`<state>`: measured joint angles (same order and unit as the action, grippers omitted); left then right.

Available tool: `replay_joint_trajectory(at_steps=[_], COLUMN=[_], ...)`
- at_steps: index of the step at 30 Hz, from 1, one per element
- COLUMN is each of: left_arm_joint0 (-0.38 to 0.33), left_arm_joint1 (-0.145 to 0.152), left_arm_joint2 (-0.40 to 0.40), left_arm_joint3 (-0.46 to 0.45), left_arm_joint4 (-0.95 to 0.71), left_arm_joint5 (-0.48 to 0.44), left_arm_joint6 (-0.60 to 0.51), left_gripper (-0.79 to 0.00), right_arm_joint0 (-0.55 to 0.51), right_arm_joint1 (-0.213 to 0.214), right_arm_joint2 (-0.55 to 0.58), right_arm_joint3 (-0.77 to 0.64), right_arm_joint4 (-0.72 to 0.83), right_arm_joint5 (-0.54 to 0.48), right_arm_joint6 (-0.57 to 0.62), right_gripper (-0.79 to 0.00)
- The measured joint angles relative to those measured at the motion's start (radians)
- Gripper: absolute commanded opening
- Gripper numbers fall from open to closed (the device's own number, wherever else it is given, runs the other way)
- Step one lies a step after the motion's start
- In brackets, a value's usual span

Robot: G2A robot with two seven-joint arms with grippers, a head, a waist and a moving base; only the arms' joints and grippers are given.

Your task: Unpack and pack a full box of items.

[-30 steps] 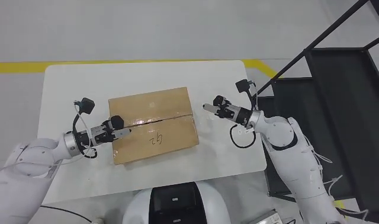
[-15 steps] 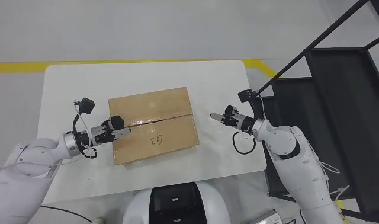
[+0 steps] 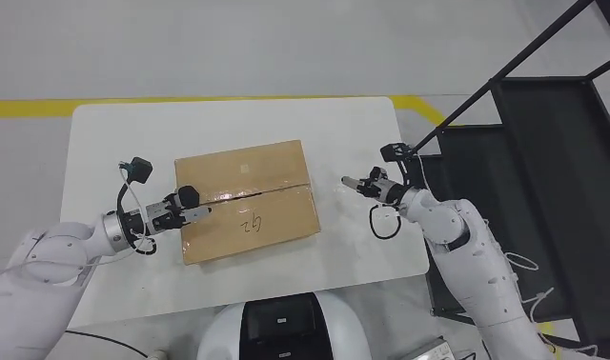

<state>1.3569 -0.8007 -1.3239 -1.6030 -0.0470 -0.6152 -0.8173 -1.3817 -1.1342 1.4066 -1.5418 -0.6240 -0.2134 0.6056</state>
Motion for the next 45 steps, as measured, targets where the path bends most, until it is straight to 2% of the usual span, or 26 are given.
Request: replay_joint_trajectory(at_steps=[6,10,13,19,33,41,45], left_arm_joint0=[0.000,0.000,0.000,0.000,0.000,0.000,0.000], left_arm_joint1=[0.000,0.000,0.000,0.000,0.000,0.000,0.000], left_arm_joint2=[0.000,0.000,0.000,0.000,0.000,0.000,0.000], left_arm_joint3=[0.000,0.000,0.000,0.000,0.000,0.000,0.000], left_arm_joint4=[0.000,0.000,0.000,0.000,0.000,0.000,0.000], left_arm_joint5=[0.000,0.000,0.000,0.000,0.000,0.000,0.000], left_arm_joint6=[0.000,0.000,0.000,0.000,0.000,0.000,0.000], left_gripper=[0.000,0.000,0.000,0.000,0.000,0.000,0.000], right_arm_joint0=[0.088,0.120,0.134,0.141,0.165,0.197,0.213], right_arm_joint1=[-0.013,-0.022,-0.027,-0.035,-0.048,-0.061,-0.067], right_arm_joint2=[-0.100,-0.145,-0.166,-0.187,-0.228,-0.252,-0.263], right_arm_joint3=[0.131,0.192,0.223,0.248,0.295,0.338,0.354], right_arm_joint4=[-0.197,-0.266,-0.284,-0.307,-0.390,-0.397,-0.396], right_arm_joint5=[0.073,0.134,0.168,0.217,0.294,0.309,0.314], right_arm_joint6=[-0.088,-0.104,-0.110,-0.119,-0.117,-0.117,-0.108], right_gripper=[0.000,0.000,0.000,-0.086,-0.120,-0.246,-0.391])
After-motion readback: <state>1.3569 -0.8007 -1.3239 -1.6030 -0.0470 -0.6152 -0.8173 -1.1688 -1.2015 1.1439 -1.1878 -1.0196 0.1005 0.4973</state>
